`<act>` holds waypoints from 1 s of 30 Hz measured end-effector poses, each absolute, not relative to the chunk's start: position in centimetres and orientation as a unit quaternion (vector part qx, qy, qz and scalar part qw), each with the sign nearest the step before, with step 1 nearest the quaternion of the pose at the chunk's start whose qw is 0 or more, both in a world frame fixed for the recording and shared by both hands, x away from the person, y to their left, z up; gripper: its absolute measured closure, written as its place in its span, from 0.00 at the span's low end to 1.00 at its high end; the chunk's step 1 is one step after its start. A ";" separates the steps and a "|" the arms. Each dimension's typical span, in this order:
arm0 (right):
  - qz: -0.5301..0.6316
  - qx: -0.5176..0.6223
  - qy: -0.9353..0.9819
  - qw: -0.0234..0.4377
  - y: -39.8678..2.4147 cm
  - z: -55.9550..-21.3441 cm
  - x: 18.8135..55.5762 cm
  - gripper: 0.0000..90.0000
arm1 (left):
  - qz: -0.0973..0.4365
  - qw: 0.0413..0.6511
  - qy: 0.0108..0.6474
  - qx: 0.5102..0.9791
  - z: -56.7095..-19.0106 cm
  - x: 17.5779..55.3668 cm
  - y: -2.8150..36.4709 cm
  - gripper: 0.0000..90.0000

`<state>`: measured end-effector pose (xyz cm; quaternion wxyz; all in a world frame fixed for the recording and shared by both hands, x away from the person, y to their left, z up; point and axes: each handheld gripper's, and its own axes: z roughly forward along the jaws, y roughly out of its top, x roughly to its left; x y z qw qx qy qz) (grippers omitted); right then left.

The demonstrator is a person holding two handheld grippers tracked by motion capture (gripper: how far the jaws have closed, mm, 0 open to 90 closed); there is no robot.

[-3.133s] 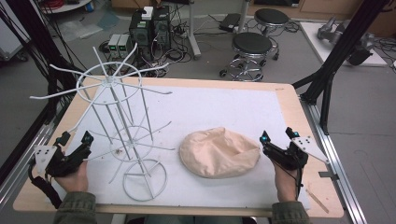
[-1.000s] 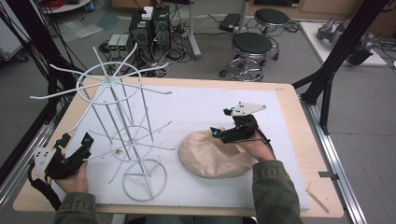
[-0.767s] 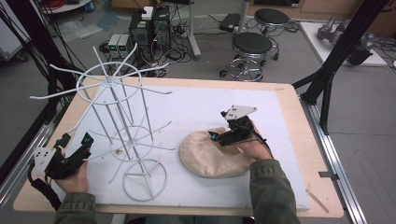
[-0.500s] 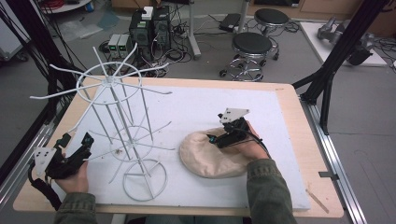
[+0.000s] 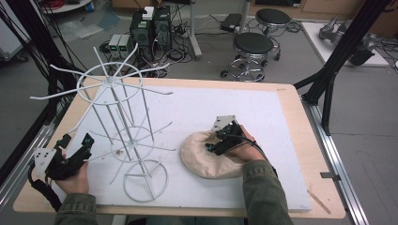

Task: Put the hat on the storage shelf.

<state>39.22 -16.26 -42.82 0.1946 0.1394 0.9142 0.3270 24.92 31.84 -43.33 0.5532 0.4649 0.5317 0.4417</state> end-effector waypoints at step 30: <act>0.323 0.167 0.923 0.123 -16.3 -43.5 39.6 0.44 | 0.434 0.559 0.538 0.458 -43.4 24.9 32.0 0.29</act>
